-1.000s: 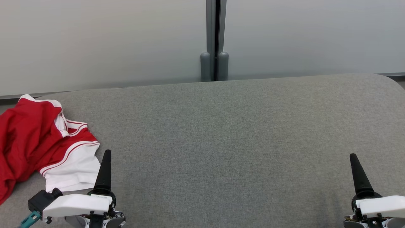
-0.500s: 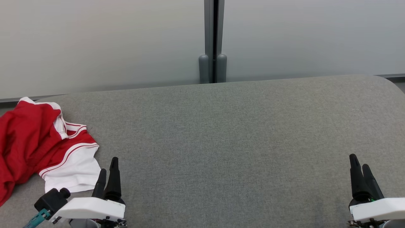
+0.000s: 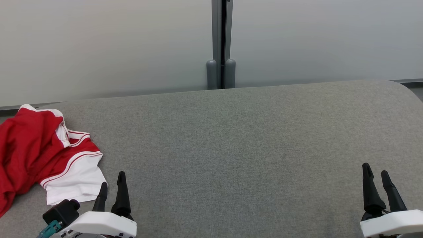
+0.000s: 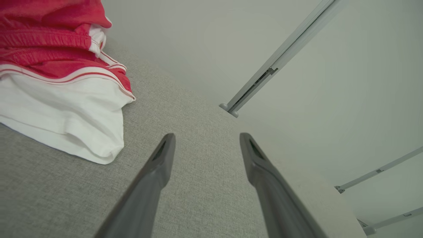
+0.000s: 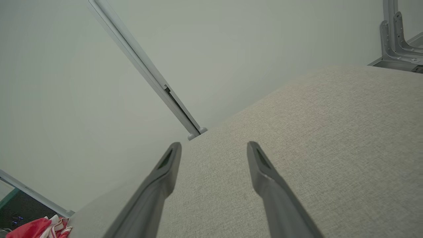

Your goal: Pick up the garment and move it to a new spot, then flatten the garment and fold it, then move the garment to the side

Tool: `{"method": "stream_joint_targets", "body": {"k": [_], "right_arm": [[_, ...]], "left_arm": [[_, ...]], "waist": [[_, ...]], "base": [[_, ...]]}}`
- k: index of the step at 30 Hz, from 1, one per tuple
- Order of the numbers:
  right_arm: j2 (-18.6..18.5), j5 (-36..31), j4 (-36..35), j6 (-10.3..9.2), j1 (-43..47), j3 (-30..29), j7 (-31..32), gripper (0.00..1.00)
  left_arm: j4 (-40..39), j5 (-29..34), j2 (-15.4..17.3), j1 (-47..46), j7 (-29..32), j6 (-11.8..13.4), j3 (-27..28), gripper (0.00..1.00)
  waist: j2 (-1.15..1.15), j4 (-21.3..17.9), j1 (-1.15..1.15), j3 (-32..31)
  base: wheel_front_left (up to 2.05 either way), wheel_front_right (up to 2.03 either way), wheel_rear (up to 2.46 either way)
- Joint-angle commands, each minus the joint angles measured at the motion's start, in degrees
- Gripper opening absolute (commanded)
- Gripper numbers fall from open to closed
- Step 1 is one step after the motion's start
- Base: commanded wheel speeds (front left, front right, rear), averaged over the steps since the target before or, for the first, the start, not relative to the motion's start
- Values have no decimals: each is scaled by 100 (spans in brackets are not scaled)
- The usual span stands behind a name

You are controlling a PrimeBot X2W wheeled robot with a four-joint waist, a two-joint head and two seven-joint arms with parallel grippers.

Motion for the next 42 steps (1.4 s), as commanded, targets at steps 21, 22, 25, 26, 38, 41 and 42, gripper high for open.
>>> {"method": "stream_joint_targets", "body": {"k": [21, 22, 25, 26, 38, 41, 42], "right_arm": [[-179, -1497, -95, 11, 218, 153, -379, 100], [-183, -1555, -90, 11, 226, 159, -395, 100], [-186, -1721, -84, 11, 253, 176, -439, 100], [-185, -1779, -82, 11, 261, 179, -448, 100], [-186, -2336, -94, 11, 343, 199, -602, 100], [-182, -2466, -98, 12, 366, 185, -642, 100], [-187, -2513, -101, 12, 368, 187, -656, 100]], "left_arm": [[39, 1566, 51, 186, -372, 245, 14, 100], [43, 1623, 52, 199, -385, 254, 11, 100], [51, 1795, 53, 226, -423, 274, -19, 100], [55, 1854, 54, 240, -441, 279, -22, 100], [17, 2427, 59, 344, -591, 436, -102, 100], [-6, 2557, 60, 388, -630, 467, -108, 100], [-7, 2600, 61, 397, -639, 477, -110, 100]], "waist": [[0, -63, 0, -112], [0, -63, 0, -119], [0, -60, 0, -133], [0, -58, 0, -136], [0, -55, 0, -151], [0, -73, 0, -152], [0, -81, 0, -149]], "base": [[0, 0, 0], [0, 0, 0], [0, 0, 0], [0, 0, 0], [0, 0, 0], [0, 0, 0], [0, 0, 0]]}}
